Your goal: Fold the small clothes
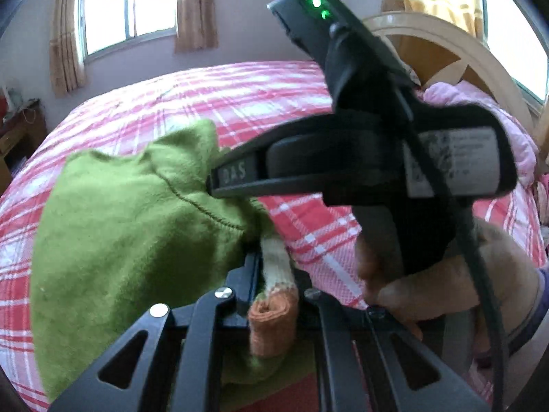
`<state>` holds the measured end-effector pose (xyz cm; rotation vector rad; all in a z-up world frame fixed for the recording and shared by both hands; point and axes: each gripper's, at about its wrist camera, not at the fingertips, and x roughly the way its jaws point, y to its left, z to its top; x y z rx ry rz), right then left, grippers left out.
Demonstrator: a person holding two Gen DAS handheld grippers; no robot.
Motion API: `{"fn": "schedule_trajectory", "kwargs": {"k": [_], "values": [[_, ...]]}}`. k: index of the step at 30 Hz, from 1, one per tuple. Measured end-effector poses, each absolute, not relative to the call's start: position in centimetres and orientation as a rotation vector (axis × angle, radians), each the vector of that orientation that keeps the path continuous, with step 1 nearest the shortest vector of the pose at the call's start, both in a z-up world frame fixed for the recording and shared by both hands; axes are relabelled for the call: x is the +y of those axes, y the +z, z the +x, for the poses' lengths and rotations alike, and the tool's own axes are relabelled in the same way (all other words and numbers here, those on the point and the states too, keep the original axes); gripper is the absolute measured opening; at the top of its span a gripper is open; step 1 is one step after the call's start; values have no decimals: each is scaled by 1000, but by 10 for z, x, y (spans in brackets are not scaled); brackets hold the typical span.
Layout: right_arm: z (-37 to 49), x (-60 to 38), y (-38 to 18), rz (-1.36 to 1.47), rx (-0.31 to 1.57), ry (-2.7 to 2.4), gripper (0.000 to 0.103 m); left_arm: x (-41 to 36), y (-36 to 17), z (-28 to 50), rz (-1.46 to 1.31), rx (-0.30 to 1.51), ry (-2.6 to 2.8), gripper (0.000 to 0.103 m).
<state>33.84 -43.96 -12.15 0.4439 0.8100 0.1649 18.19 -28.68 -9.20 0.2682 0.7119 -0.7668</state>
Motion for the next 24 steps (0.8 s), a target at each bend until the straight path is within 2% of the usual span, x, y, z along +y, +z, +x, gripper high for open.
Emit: {"fn": "schedule_trajectory", "kwargs": {"k": [4, 6, 7, 10, 12, 17, 22, 24], "values": [[335, -449, -131, 515, 780, 178, 12, -273, -82, 171, 232, 720, -810, 24], [331, -450, -133, 537, 764, 171, 13, -252, -77, 163, 207, 729, -825, 38], [327, -449, -132, 549, 759, 166, 13, -241, -76, 163, 198, 725, -824, 41], [301, -454, -126, 600, 737, 166, 20, -203, -73, 151, 158, 710, -814, 44], [272, -462, -125, 640, 709, 137, 26, -170, -74, 149, 146, 703, -774, 54], [200, -465, -121, 659, 692, 58, 26, -123, -86, 161, 145, 720, -662, 54], [171, -431, -80, 511, 641, 111, 26, -118, -91, 149, 190, 726, -589, 54], [177, -408, -68, 410, 646, 156, 26, -121, -96, 148, 206, 729, -568, 63]]}}
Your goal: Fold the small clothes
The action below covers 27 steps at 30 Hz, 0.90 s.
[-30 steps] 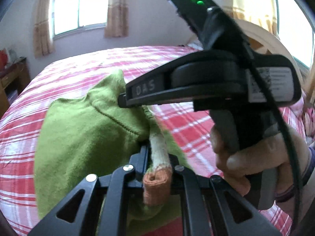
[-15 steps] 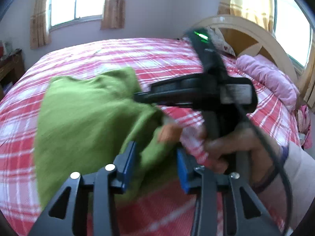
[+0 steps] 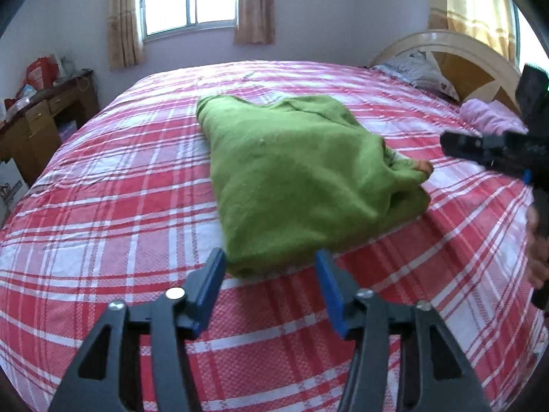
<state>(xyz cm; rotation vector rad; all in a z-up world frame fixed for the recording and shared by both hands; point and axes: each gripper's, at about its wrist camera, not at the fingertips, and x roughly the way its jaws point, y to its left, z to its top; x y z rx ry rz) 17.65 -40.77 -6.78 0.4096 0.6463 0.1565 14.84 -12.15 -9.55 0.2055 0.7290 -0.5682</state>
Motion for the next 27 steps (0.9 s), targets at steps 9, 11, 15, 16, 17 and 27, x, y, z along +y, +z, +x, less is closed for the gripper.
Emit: {"fn": "schedule_trajectory", "kwargs": {"k": [9, 11, 15, 16, 17, 27], "values": [[213, -356, -104, 44, 812, 88, 32, -110, -98, 179, 206, 733, -452, 85], [206, -368, -107, 137, 803, 111, 32, -104, -99, 187, 165, 752, -454, 82], [205, -370, -111, 170, 817, 110, 14, -103, -111, 189, 76, 812, -523, 40], [204, -367, -112, 169, 823, 110, 11, -104, -112, 187, 75, 815, -530, 34], [205, -364, -112, 184, 840, 116, 9, -107, -112, 183, 80, 805, -538, 28], [180, -377, -116, 322, 830, 123, 7, -84, -107, 172, 96, 783, -569, 27]]}}
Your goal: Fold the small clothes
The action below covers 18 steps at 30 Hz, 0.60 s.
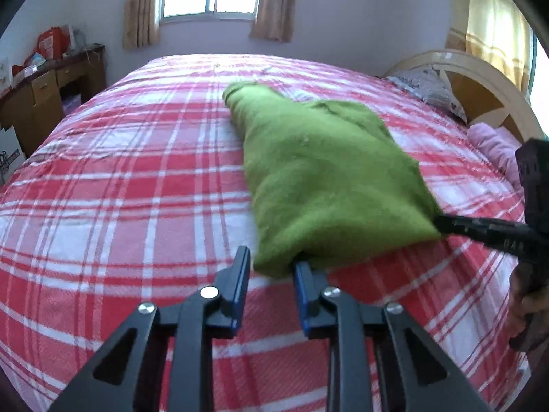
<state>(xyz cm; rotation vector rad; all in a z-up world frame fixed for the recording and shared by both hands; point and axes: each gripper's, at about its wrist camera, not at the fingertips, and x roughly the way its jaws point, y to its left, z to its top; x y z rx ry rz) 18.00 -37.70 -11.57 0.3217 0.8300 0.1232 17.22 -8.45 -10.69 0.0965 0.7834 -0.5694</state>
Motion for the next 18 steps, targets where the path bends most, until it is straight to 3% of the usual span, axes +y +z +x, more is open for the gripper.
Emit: {"fn": "schedule_trajectory", "kwargs": {"k": [6, 10, 14, 18], "values": [[173, -373, -109, 296, 830, 106, 10, -62, -103, 158, 121, 806, -577, 27], [163, -384, -83, 232, 768, 7, 12, -44, -73, 166, 93, 719, -562, 27], [174, -389, -42, 232, 609, -16, 12, -68, -50, 198, 88, 652, -518, 27], [223, -380, -37, 212, 622, 0, 12, -114, -46, 233, 91, 653, -496, 33]]}}
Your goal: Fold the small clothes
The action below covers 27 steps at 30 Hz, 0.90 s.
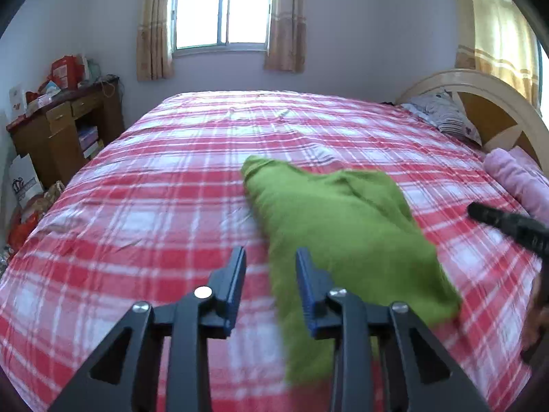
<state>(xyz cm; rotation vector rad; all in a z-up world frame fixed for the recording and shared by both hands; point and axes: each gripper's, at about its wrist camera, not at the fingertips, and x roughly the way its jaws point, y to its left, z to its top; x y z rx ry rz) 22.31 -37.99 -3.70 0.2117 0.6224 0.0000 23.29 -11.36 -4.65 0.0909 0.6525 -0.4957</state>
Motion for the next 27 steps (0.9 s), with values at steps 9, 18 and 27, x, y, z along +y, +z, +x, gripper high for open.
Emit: {"fn": "schedule_trajectory", "kwargs": {"k": [9, 18, 27], "values": [[305, -378, -106, 154, 793, -34, 12, -170, -87, 268, 201, 680, -344, 37], [324, -408, -121, 279, 774, -1, 15, -186, -89, 268, 283, 647, -310, 37], [288, -409, -92, 264, 689, -105, 32, -192, -90, 268, 303, 638, -297, 37]]}}
